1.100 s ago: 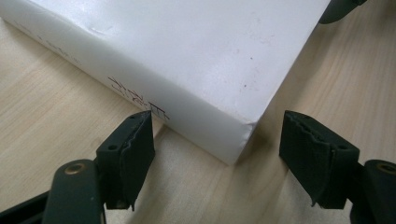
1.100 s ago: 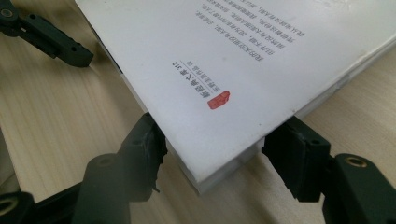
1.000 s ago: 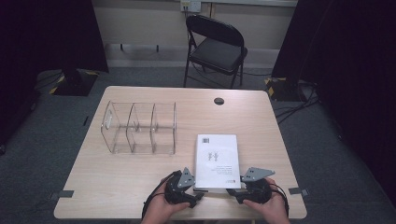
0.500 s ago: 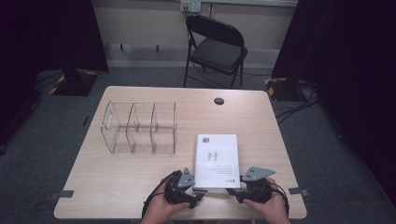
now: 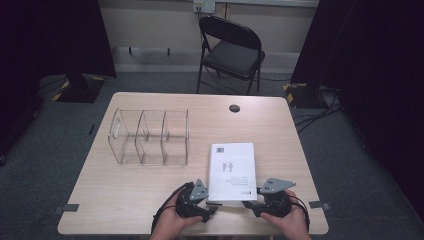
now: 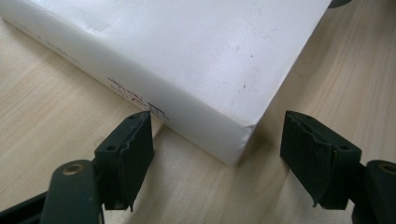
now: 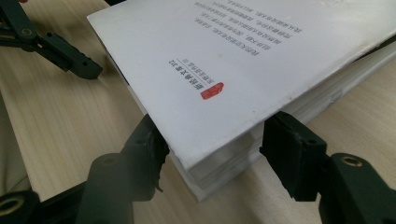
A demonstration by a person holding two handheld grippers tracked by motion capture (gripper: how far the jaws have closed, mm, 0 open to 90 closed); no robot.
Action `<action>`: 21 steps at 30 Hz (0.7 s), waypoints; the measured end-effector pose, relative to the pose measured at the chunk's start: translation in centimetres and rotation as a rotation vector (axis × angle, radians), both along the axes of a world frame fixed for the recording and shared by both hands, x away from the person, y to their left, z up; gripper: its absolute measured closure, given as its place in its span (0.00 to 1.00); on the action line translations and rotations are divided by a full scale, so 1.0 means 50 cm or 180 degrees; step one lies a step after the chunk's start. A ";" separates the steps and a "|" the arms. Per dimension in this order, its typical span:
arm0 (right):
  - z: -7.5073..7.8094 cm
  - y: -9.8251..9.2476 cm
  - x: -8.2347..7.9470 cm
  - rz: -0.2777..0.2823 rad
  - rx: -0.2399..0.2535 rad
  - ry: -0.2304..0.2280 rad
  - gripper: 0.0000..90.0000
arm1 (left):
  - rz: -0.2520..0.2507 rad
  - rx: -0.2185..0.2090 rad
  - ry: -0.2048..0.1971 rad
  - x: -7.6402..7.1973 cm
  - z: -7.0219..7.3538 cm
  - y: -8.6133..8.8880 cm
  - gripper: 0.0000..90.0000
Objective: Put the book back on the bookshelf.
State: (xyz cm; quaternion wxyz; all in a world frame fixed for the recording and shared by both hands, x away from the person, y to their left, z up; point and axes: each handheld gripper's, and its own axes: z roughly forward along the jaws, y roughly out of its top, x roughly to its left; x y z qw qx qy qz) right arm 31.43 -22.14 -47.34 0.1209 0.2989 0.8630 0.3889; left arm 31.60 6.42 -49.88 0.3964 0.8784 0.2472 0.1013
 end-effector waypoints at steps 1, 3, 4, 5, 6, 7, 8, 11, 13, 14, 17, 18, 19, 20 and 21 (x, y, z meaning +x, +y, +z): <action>0.001 0.000 0.000 0.0007 0.0005 -0.0015 0.46 | -0.0029 0.0052 -0.0014 0.002 0.002 0.002 0.28; 0.003 0.000 0.000 0.0011 0.0022 -0.0027 0.46 | -0.0032 0.0084 -0.0003 0.003 0.003 0.002 0.28; 0.003 0.000 0.001 0.0009 0.0019 -0.0019 0.46 | -0.0022 0.0079 0.0017 0.003 0.004 0.001 0.28; 0.002 0.000 0.001 0.0010 0.0013 -0.0005 0.46 | -0.0032 0.0118 0.0019 0.005 0.006 0.001 0.29; 0.001 -0.001 0.001 0.0022 0.0015 -0.0002 0.46 | -0.0011 0.0099 0.0028 0.004 0.006 -0.002 0.30; 0.001 -0.001 0.001 0.0027 0.0023 -0.0003 0.46 | -0.0048 0.0143 0.0010 0.005 0.007 -0.001 0.29; 0.001 -0.001 0.002 0.0032 0.0021 -0.0005 0.46 | -0.0080 0.0177 0.0002 0.005 0.009 -0.002 0.28; 0.001 -0.002 0.002 0.0039 0.0025 -0.0005 0.46 | -0.0093 0.0302 -0.0017 0.005 0.017 -0.002 0.27; 0.001 -0.002 0.003 0.0036 0.0024 -0.0007 0.46 | -0.0127 0.0273 -0.0009 0.009 0.024 0.003 0.25; 0.001 -0.002 0.002 0.0034 0.0027 -0.0005 0.46 | -0.0090 0.0232 0.0005 0.009 0.029 0.004 0.24; 0.001 -0.002 0.003 0.0037 0.0028 0.0000 0.46 | -0.0068 0.0193 -0.0019 0.012 0.042 0.007 0.23; 0.001 -0.002 0.003 0.0039 0.0033 0.0000 0.46 | -0.0049 0.0151 -0.0018 0.011 0.045 0.003 0.23; 0.001 -0.002 0.003 0.0035 0.0029 0.0001 0.46 | -0.0100 0.0238 -0.0053 0.013 0.050 0.002 0.23; 0.001 -0.002 0.003 0.0032 0.0037 0.0003 0.46 | -0.0089 0.0208 -0.0039 0.012 0.052 -0.002 0.23; 0.001 -0.001 0.003 0.0034 0.0038 0.0004 0.46 | -0.0116 0.0218 -0.0038 0.014 0.054 -0.006 0.23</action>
